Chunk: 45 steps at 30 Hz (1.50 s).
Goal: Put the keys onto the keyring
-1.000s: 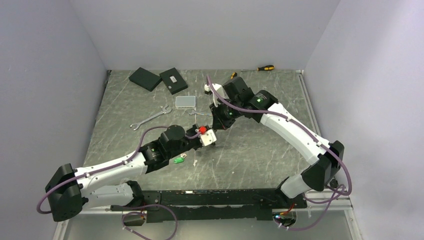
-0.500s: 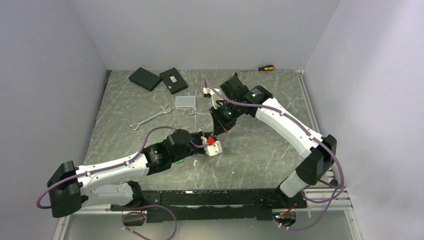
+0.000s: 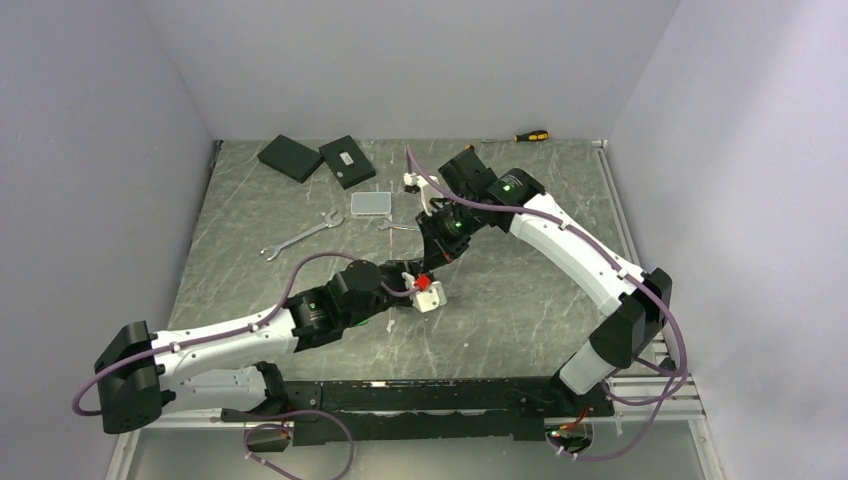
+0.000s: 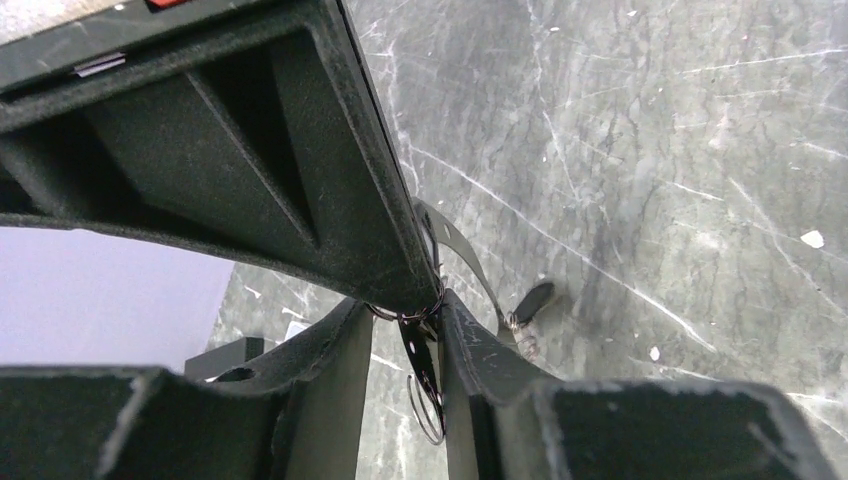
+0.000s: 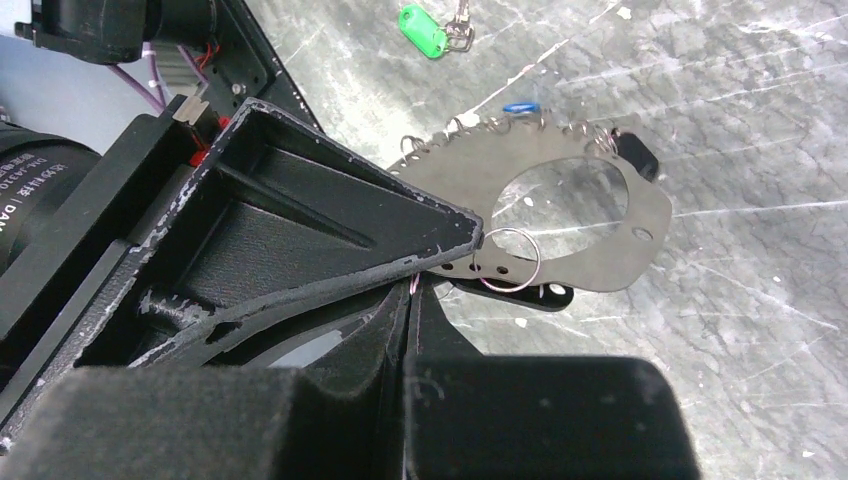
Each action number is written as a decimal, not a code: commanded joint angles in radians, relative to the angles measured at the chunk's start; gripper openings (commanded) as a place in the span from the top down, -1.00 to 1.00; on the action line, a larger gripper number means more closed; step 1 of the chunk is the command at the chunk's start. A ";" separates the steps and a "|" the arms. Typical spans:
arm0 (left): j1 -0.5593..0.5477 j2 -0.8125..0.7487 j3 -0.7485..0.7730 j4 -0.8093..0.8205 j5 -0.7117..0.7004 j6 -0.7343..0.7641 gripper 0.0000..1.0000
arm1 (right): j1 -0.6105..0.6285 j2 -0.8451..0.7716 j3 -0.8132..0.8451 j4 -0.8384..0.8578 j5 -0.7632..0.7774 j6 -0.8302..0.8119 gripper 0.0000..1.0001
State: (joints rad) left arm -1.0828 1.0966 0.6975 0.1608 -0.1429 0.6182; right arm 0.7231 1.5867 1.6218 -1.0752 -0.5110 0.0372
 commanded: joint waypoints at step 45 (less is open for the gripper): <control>0.012 -0.114 0.009 0.112 0.127 -0.285 -0.70 | -0.146 -0.264 -0.161 0.232 -0.021 0.058 1.00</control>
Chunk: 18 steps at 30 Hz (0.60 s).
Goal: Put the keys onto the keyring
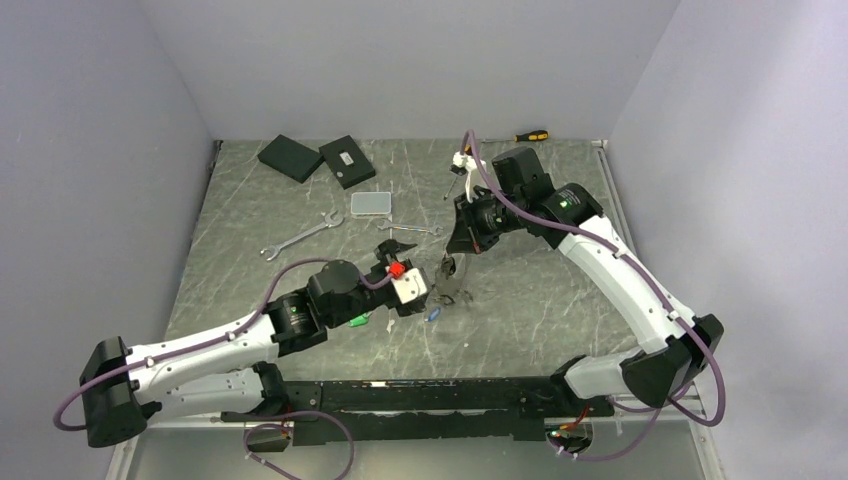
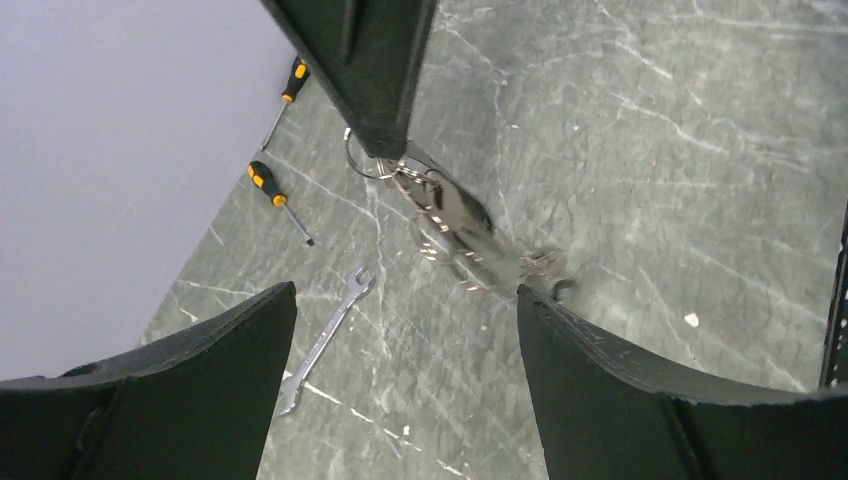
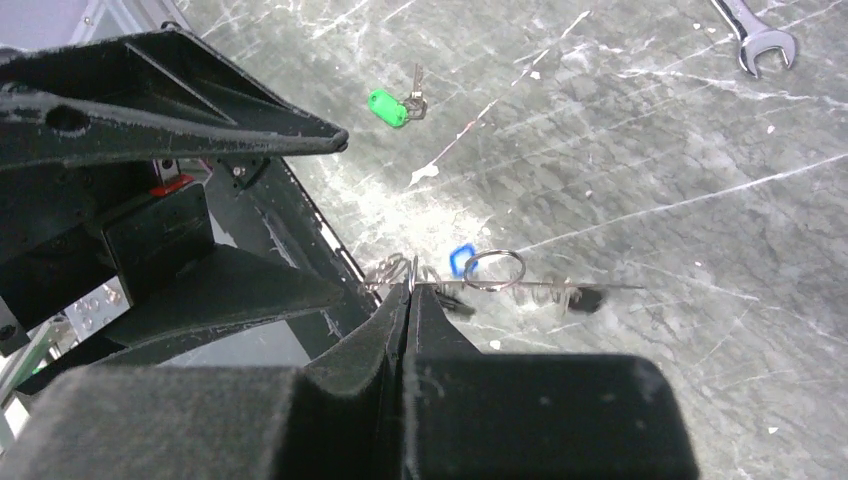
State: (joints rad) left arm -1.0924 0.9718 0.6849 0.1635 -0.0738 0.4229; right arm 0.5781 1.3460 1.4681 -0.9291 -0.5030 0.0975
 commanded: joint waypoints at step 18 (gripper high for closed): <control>0.045 0.068 0.005 0.190 0.142 -0.164 -0.68 | 0.000 -0.032 -0.015 0.150 -0.004 0.010 1.00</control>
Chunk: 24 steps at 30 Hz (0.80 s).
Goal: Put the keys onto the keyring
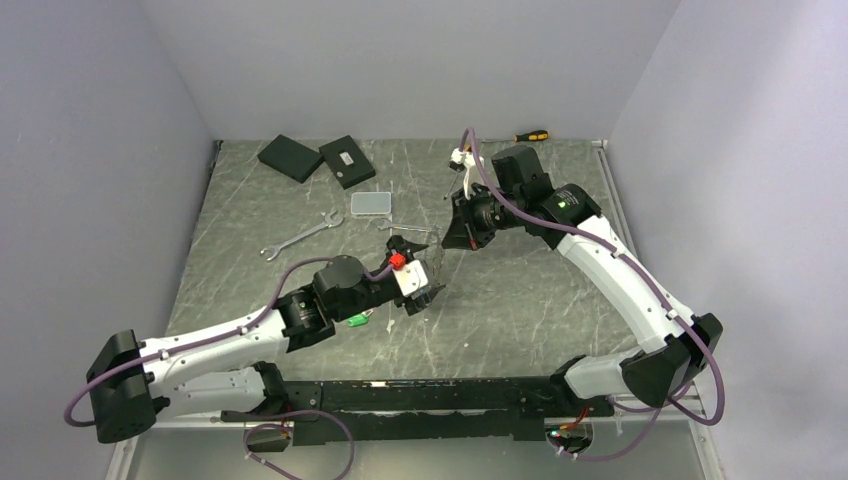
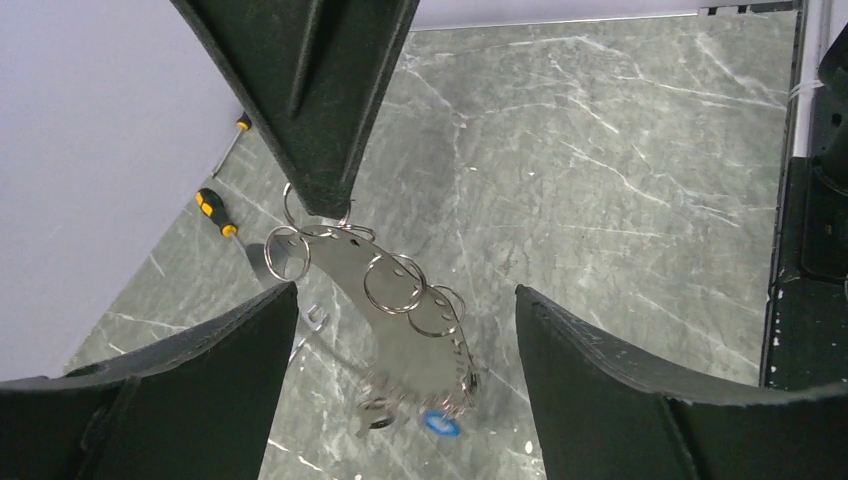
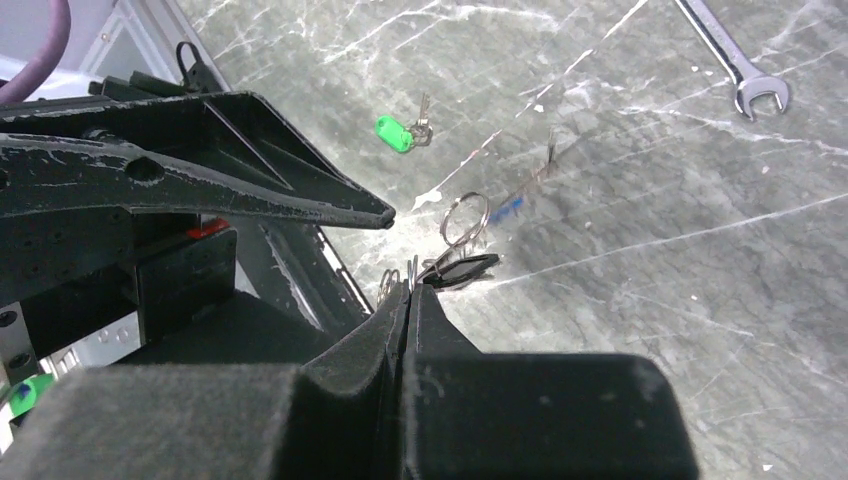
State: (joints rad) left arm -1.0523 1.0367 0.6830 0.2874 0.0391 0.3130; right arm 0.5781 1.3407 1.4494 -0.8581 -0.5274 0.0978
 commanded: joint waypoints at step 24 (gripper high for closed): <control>0.005 0.132 0.000 0.183 -0.099 -0.011 1.00 | -0.001 0.010 0.030 0.046 0.006 -0.014 1.00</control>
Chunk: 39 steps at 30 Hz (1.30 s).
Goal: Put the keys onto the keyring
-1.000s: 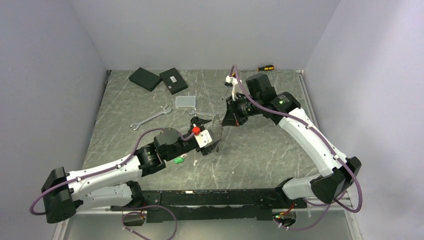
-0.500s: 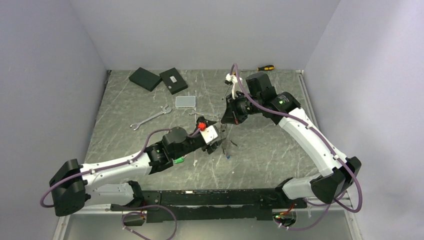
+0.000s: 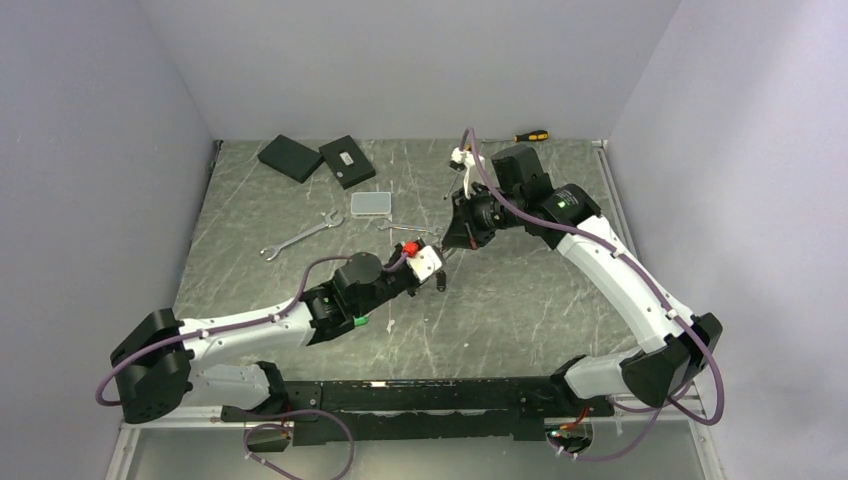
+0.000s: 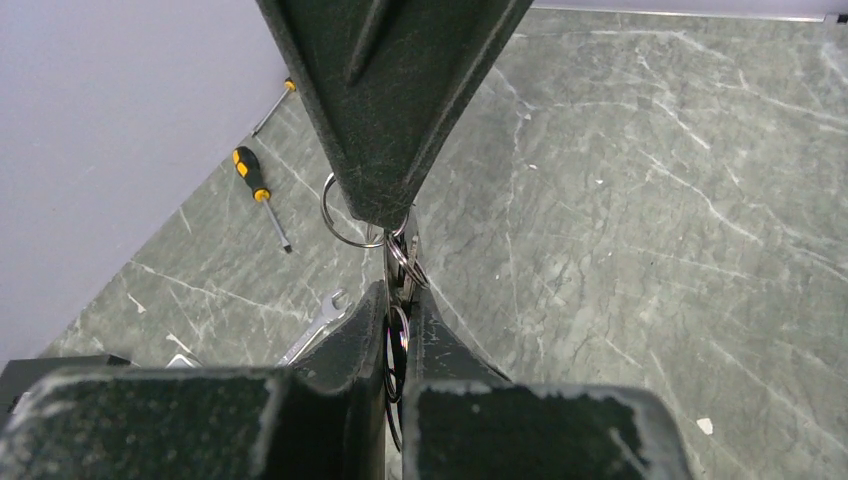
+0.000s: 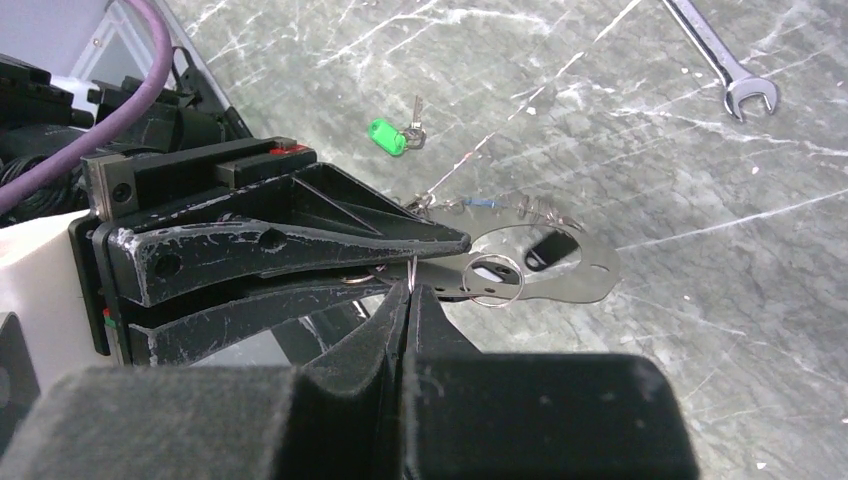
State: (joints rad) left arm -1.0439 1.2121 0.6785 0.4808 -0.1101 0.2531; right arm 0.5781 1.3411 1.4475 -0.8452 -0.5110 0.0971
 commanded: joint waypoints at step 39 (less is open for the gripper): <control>0.359 0.419 0.257 -0.161 0.456 -0.902 0.07 | -0.102 -0.267 -0.239 0.317 0.784 0.171 -0.55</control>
State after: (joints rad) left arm -0.7395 1.5906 0.8757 0.4801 0.4358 -0.5266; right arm 0.4805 1.0504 1.2034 -0.5560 0.2573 0.2554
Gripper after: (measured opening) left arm 0.344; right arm 0.770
